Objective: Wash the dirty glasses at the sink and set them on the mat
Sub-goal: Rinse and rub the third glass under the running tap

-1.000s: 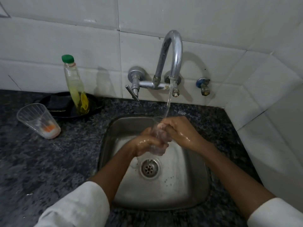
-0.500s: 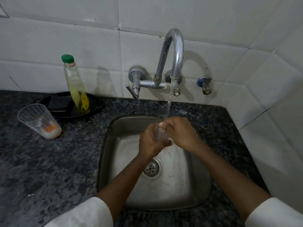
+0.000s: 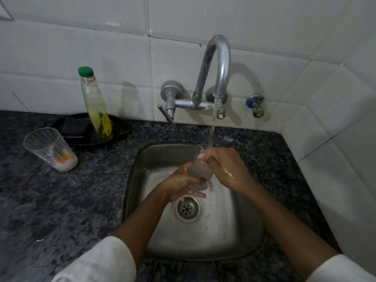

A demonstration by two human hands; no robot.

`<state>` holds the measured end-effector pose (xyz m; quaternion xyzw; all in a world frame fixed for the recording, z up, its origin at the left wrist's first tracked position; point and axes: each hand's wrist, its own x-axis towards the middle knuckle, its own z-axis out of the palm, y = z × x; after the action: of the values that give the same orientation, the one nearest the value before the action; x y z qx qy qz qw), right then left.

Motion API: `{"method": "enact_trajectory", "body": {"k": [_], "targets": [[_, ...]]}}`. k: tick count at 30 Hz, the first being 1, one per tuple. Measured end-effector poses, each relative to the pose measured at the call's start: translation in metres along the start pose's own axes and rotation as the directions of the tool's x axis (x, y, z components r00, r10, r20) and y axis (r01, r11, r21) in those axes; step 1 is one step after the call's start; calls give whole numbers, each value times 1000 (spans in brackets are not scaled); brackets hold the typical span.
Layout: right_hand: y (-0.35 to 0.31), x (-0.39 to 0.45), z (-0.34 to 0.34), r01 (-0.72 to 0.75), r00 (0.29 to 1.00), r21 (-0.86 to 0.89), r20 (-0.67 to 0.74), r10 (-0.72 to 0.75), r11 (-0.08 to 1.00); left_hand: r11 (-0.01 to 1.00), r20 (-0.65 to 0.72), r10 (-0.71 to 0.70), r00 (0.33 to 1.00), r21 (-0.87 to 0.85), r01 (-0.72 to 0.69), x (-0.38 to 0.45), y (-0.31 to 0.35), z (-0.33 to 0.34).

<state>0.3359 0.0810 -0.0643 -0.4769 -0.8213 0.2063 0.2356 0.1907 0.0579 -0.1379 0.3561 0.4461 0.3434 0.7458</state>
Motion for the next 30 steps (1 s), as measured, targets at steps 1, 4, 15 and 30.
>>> {"method": "enact_trajectory", "body": {"k": [1,4,15,30], "targets": [[0,-2,1,65,998,2,5,-65,998,993,107,-27,994,-107,39,-2,2,-5],[12,-3,7,29,999,12,-32,-28,1000,997,21,-73,997,-36,73,-3,5,3],[22,-12,62,-591,417,763,566,711,-261,248,108,700,706,890,-382,-10,15,-2],[-50,50,58,-468,806,684,70,588,560,634,-346,620,705,750,-190,-48,36,-86]]}}
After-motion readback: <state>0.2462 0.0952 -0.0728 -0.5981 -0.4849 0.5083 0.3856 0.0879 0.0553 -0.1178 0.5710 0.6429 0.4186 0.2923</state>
